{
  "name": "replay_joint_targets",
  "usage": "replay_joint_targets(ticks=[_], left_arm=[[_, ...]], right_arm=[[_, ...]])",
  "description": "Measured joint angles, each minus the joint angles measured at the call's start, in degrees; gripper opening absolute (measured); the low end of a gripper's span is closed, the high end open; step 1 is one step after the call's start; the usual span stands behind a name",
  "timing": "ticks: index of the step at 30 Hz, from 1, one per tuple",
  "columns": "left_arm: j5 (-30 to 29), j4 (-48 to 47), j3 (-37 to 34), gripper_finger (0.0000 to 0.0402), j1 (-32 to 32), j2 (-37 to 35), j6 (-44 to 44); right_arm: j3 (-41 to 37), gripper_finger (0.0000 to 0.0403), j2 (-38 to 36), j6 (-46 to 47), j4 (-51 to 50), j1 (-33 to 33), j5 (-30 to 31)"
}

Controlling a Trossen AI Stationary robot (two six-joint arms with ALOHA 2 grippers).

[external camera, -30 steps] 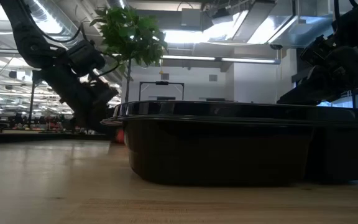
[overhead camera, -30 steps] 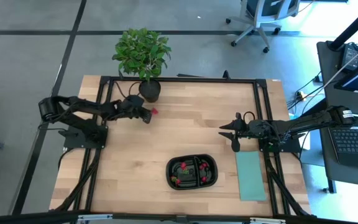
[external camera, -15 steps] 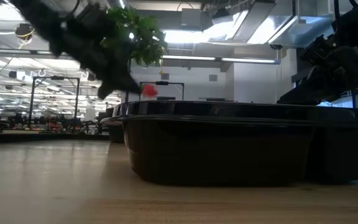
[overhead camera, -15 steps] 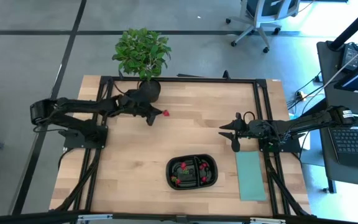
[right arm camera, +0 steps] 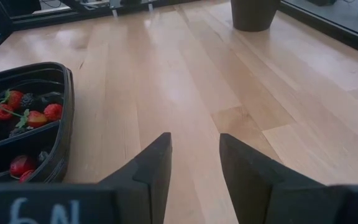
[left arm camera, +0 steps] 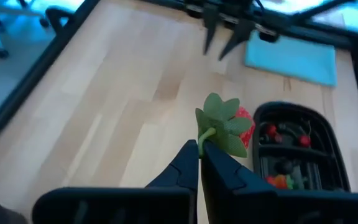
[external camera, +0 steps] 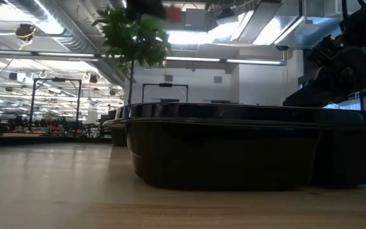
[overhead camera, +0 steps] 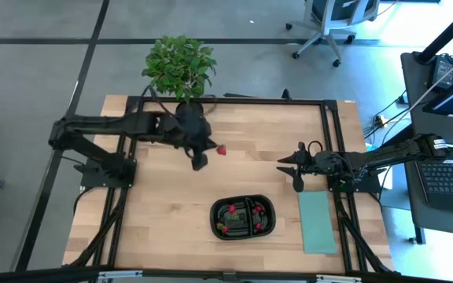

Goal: Pick and placing Produce into tupperware
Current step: Put the strawberry into the left side of the black container

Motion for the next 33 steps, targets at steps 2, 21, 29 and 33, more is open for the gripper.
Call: replay_joint_targets(ticks=[2, 21, 29, 33], left_arm=[[-3.10, -3.54, 4.60, 0.0000, -3.39, 2.69, 1.69], [-2.11, -19.64, 25.49, 0.0000, -19.81, 32.82, 2.43], [-1.66, -19.58, 25.72, 0.0000, -22.95, 37.74, -1.22], [-2.16, -19.29, 25.71, 0.0000, -22.92, 39.57, -2.10]], right_arm=[[0.00, 0.0138, 0.00, -0.01, 0.00, 0.00, 0.01], [0.00, 0.0138, 0.00, 0.07, 0.31, -0.01, -0.01], [0.00, 0.0138, 0.00, 0.01, -0.13, 0.00, -0.01], [0.00, 0.0138, 0.00, 0.01, -0.14, -0.01, -0.01]])
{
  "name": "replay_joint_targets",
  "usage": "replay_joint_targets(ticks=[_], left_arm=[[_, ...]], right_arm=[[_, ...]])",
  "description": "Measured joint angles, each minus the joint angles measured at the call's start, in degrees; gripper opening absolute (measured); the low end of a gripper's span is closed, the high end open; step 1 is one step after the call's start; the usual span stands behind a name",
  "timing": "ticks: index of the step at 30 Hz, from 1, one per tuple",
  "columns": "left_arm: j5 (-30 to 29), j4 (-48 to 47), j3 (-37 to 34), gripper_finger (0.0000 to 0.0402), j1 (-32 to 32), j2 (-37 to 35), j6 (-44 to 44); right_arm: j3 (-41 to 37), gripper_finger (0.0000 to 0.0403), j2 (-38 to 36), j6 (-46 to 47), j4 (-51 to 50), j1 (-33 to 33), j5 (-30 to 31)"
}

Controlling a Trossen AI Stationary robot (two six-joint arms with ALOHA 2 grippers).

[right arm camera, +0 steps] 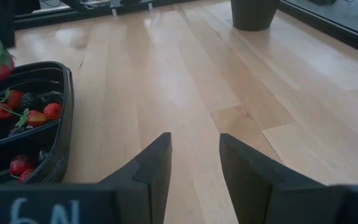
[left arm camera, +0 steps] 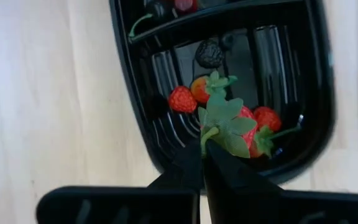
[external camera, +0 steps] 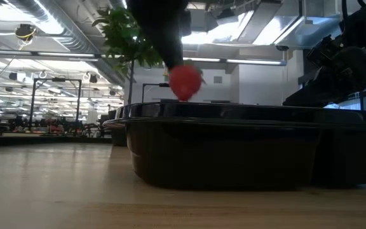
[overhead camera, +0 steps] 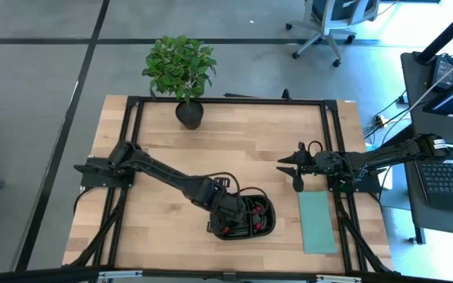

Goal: Pick and placing Produce into tupperware
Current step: Put the strawberry into the left side of the black container

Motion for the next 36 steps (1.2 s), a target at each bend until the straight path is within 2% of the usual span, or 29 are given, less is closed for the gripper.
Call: replay_joint_targets(ticks=[15, 36], left_arm=[[-0.56, 3.65, -0.05, 0.0002, 0.22, 6.44, -0.71], [-0.59, 3.67, -0.07, 0.0011, 0.37, 6.60, -1.01]], right_arm=[[0.00, 0.0138, 0.00, 0.15, -0.74, -0.01, 0.00], [0.00, 0.0138, 0.00, 1.42, -1.63, 0.01, 0.00]])
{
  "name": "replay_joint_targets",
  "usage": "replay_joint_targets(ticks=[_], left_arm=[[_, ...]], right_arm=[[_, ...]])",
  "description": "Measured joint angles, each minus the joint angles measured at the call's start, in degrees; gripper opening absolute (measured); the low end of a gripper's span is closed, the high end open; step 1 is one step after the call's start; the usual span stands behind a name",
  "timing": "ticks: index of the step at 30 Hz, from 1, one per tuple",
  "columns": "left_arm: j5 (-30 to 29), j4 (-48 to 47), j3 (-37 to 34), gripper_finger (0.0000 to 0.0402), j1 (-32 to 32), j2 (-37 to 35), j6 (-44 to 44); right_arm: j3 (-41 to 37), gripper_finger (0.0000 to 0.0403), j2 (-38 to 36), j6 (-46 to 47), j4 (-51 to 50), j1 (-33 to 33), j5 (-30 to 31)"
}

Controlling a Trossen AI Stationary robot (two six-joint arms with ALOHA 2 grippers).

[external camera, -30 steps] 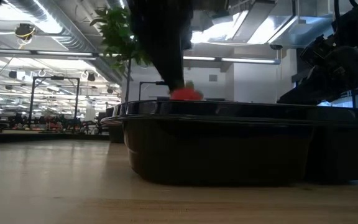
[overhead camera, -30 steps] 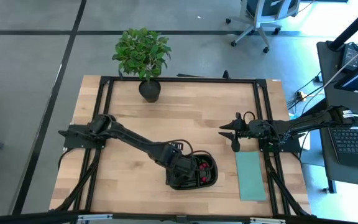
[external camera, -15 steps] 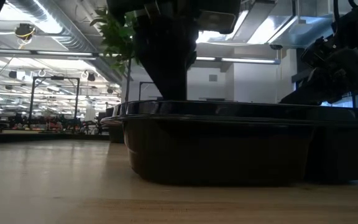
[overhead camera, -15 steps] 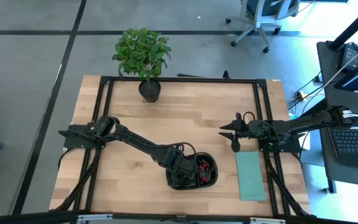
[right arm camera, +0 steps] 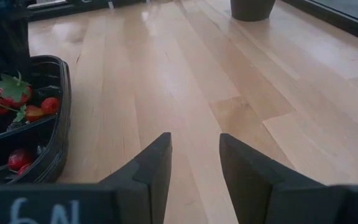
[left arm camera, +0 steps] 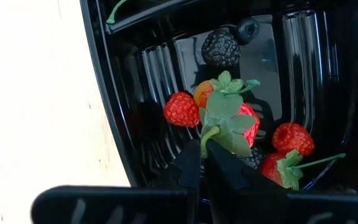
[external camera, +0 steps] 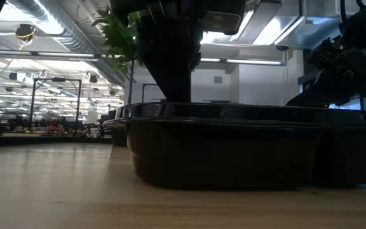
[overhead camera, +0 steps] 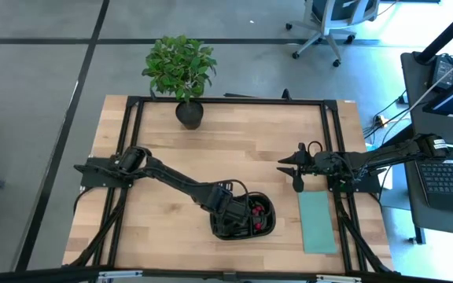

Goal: Pick and placing Produce into tupperware
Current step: Put the strawberry into the left side of the black container, then return to Home Position

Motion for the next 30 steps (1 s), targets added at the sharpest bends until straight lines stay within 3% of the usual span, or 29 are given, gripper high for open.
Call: replay_joint_targets(ticks=[6, 12, 16, 24, 30], left_arm=[[0.02, 0.02, 0.00, 0.0022, 0.00, -0.02, -0.04], [0.04, -1.48, 0.00, 0.0078, 0.00, -0.07, -0.08], [-0.04, -7.45, 0.00, 0.0104, 0.37, -2.41, 0.89], [-11.78, -8.59, -0.25, 0.0119, 3.65, -17.11, 5.87], [-19.06, 1.87, -9.82, 0.0120, 6.89, -32.59, 8.86]], right_arm=[[0.00, 0.0138, 0.00, 0.00, -0.04, 0.00, 0.00], [0.00, 0.0138, 0.00, -0.02, -0.04, 0.00, -0.01], [0.00, 0.0138, 0.01, -0.03, -0.06, -0.01, 0.00], [0.00, 0.0138, 0.02, 1.10, 0.06, 0.00, -0.02], [0.00, 0.0138, -0.02, -3.08, 5.35, 0.00, -0.01]])
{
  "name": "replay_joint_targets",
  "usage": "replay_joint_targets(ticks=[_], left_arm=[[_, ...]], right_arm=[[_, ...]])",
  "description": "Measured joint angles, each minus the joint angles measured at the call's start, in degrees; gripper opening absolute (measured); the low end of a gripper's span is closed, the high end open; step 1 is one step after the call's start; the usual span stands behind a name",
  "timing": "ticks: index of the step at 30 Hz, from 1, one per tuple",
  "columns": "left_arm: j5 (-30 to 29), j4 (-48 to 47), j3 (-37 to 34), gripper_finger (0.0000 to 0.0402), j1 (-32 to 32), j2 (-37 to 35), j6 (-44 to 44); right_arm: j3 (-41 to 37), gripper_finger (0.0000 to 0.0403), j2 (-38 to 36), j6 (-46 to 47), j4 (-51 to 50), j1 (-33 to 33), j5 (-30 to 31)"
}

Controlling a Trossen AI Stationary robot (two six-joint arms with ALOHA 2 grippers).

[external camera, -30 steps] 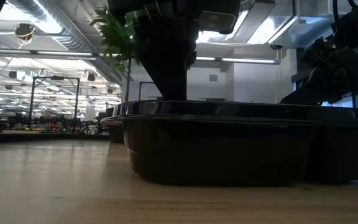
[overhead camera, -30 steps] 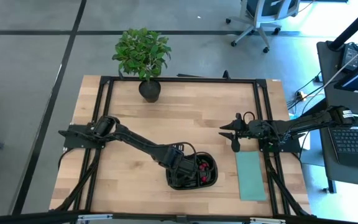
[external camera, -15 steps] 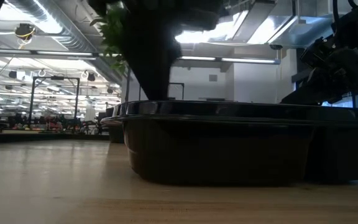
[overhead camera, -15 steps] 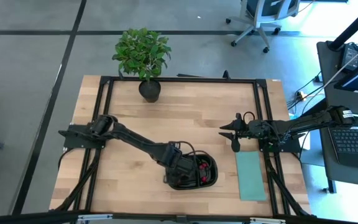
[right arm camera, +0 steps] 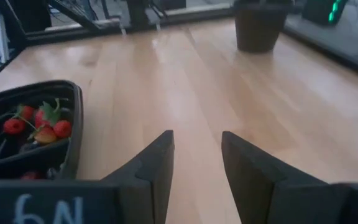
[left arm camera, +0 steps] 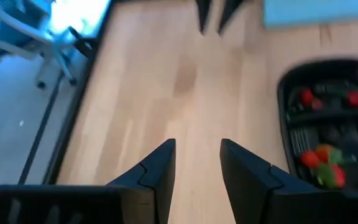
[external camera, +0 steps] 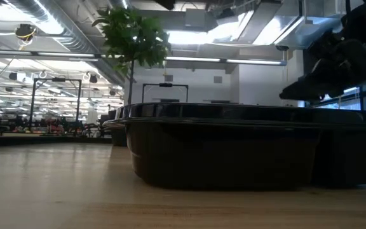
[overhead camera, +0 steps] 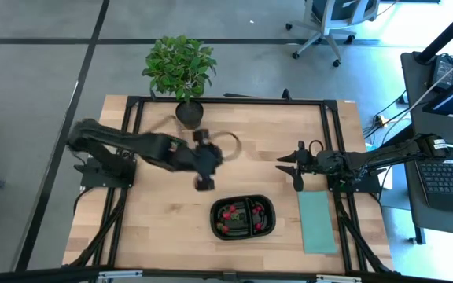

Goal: Pick and placing Produce into tupperware
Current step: Return to Home Position

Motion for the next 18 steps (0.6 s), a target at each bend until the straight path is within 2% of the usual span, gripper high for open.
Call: replay_joint_targets(ticks=[8, 18], left_arm=[[-0.32, 24.03, -28.87, 0.0120, 4.72, -23.07, 5.14], [-0.22, 44.68, -58.90, 0.0120, 12.77, -43.79, 4.63]], right_arm=[[0.00, 0.0138, 0.00, -5.58, 6.46, -1.83, -0.01], [0.00, 0.0138, -0.04, -7.67, 9.59, -18.06, -0.23]])
